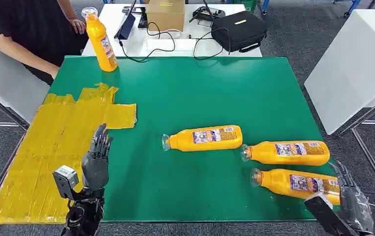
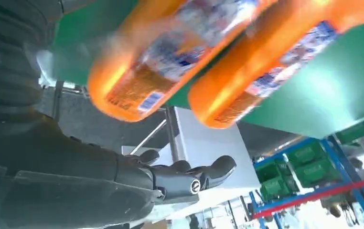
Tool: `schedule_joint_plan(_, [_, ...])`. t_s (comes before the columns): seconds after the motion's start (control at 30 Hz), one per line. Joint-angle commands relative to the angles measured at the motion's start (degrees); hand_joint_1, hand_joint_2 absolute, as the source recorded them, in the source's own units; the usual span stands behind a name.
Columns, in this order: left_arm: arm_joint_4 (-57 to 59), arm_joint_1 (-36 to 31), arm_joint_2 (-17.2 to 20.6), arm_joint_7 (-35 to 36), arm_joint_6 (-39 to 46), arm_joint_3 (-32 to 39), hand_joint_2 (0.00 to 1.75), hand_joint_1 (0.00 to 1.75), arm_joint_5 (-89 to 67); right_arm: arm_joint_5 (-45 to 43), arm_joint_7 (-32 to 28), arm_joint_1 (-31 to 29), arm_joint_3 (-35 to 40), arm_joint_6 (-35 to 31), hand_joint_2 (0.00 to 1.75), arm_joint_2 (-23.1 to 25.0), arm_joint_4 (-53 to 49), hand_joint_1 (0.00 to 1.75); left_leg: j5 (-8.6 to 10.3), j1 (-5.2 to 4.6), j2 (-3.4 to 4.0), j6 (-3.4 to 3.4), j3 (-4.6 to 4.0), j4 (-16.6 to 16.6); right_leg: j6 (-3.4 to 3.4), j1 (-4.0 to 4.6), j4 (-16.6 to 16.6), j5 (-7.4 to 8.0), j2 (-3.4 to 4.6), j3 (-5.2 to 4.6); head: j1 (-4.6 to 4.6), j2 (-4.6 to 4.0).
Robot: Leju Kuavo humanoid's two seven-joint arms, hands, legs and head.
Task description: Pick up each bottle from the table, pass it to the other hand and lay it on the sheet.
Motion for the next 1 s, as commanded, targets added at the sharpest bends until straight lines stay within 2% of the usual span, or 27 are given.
schedule_joint_plan(0.03, [5.3, -3.6, 1.1, -0.4, -0.1, -0.6, 0.0, 0.0, 0.7, 0.9, -1.8, -0.4, -5.5, 2.9, 1.75, -4.0, 2.6, 0.0, -0.04, -0.01, -0.11, 0.07, 0.25, -0.1, -0.15, 0.03, -0.1, -0.07, -0.12, 0.31, 0.02, 0.0])
schedule_joint_plan(0.27, [5.2, -3.4, 1.2, -0.7, -0.1, -0.6, 0.0, 0.0, 1.4, 6.3, -3.6, 1.4, -6.5, 3.2, 1.75, -2.2, 1.9, 0.0, -0.07, 0.01, -0.15, 0.04, 0.36, -0.1, -0.2, 0.07, -0.1, -0.1, -0.15, 0.39, 0.0, 0.0])
schedule_joint_plan(0.33, [5.0, -3.0, 1.4, -0.9, -0.2, -0.3, 0.0, 0.0, 1.5, 6.9, -4.8, 1.7, -9.3, 4.5, 1.75, -3.6, 2.6, 0.0, -0.02, 0.01, -0.1, 0.02, 0.13, -0.1, -0.1, 0.04, -0.1, -0.03, -0.08, 0.14, 0.0, 0.0])
schedule_joint_plan(0.43, [5.7, -2.7, 1.8, -1.5, -0.8, 0.4, 0.0, 0.0, 2.0, 6.8, -8.6, 2.3, -13.3, 7.4, 1.75, -4.0, 2.0, 0.0, -0.09, -0.03, -0.18, 0.08, 0.34, -0.1, -0.17, 0.03, -0.1, -0.14, -0.18, 0.38, -0.02, 0.0])
schedule_joint_plan(0.53, [4.6, -0.8, 1.7, -2.8, -1.2, 1.6, 0.0, 0.0, 2.0, 6.5, -8.6, 5.4, -11.1, 7.6, 1.75, -2.1, -1.4, 0.0, -0.06, -0.04, -0.16, 0.06, 0.22, -0.1, -0.13, 0.01, -0.1, -0.1, -0.14, 0.26, 0.0, 0.0])
schedule_joint_plan(0.7, [2.4, 1.2, 1.6, -3.3, -1.7, 2.7, 0.0, 0.0, 1.5, 12.4, -6.6, 3.1, -3.4, 3.6, 1.75, -1.4, 3.7, 0.0, -0.21, 0.01, 0.29, 0.07, 0.41, -0.1, -0.23, 0.07, -0.1, -0.05, 0.31, 0.34, -0.02, 0.0])
schedule_joint_plan(0.73, [2.5, 1.1, 1.6, -3.4, -1.8, 2.8, 0.0, 0.0, 1.4, 12.4, -6.3, 3.0, -2.9, 3.2, 1.75, -1.5, 4.1, 0.0, -0.17, 0.03, 0.25, 0.04, 0.19, -0.1, -0.15, 0.08, -0.1, 0.01, 0.24, 0.18, 0.0, 0.0])
schedule_joint_plan(1.0, [2.8, 0.8, 1.5, -3.4, -1.9, 2.8, 0.0, 0.0, 1.3, 11.9, -6.1, 3.6, -3.0, 3.1, 1.75, -2.1, 3.8, 0.0, -0.13, 0.01, 0.09, 0.13, 0.27, -0.1, -0.16, 0.06, -0.1, -0.07, 0.03, 0.3, 0.0, 0.0])
